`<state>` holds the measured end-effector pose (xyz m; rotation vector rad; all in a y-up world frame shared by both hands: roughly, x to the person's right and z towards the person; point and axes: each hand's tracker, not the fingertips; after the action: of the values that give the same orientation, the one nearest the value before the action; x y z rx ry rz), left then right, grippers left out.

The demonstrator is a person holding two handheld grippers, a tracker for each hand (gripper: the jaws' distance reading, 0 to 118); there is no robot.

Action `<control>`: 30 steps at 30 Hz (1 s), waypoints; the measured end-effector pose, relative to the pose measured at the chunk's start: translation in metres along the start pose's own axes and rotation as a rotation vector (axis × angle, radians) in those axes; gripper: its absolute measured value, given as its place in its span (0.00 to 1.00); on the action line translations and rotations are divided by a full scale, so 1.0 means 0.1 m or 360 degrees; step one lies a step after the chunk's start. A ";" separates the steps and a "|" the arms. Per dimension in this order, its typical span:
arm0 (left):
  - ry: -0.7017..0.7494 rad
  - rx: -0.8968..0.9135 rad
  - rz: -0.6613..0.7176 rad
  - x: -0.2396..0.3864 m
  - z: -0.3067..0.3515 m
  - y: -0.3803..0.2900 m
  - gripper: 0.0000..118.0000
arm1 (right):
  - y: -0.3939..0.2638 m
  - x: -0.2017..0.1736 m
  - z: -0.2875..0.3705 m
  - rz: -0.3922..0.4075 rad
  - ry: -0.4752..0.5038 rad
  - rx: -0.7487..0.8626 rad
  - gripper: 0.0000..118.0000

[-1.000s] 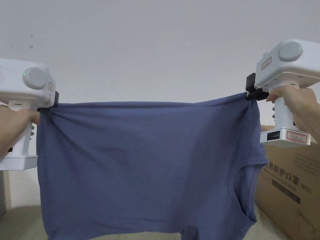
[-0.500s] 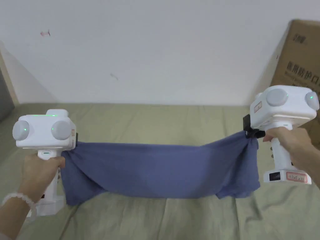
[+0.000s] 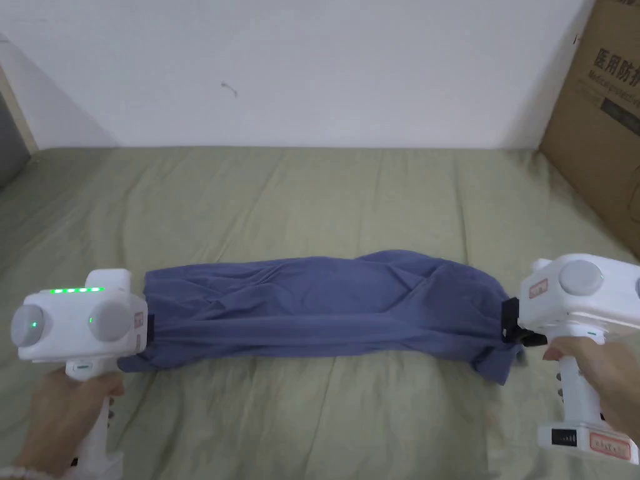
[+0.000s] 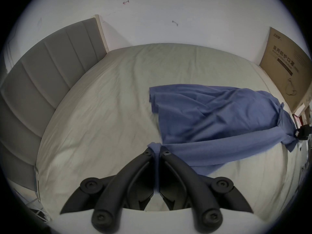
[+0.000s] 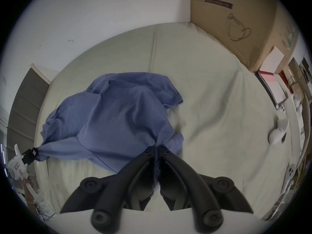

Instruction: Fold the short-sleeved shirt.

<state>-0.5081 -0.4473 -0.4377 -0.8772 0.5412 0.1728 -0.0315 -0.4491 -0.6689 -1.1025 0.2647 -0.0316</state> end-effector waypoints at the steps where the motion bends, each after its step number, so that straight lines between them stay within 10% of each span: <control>1: -0.0021 0.0001 -0.0006 -0.03 0.10 -0.07 0.03 | -0.11 0.02 0.10 -0.0024 0.0003 0.0039 0.03; 16: -0.0058 -0.0067 -0.0070 -0.62 1.55 -2.02 0.03 | -2.57 0.57 1.23 -0.0059 0.0088 0.0044 0.03; 20: -0.0099 -0.0081 0.0028 -0.77 1.80 -2.43 0.03 | -3.05 0.68 1.42 -0.0270 0.0131 0.0087 0.03; 28: -0.0056 -0.0092 -0.0029 -0.84 1.91 -2.70 0.03 | -3.43 0.72 1.54 -0.0181 0.0121 0.0079 0.03; 30: -0.0048 -0.0097 -0.0024 -0.80 1.92 -2.70 0.17 | -3.40 0.73 1.51 -0.0217 0.0136 0.0072 0.08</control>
<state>-0.4065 -0.4658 -0.1132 -0.9367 0.5032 0.1892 0.1098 -0.4827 -0.3183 -1.0744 0.2637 -0.2053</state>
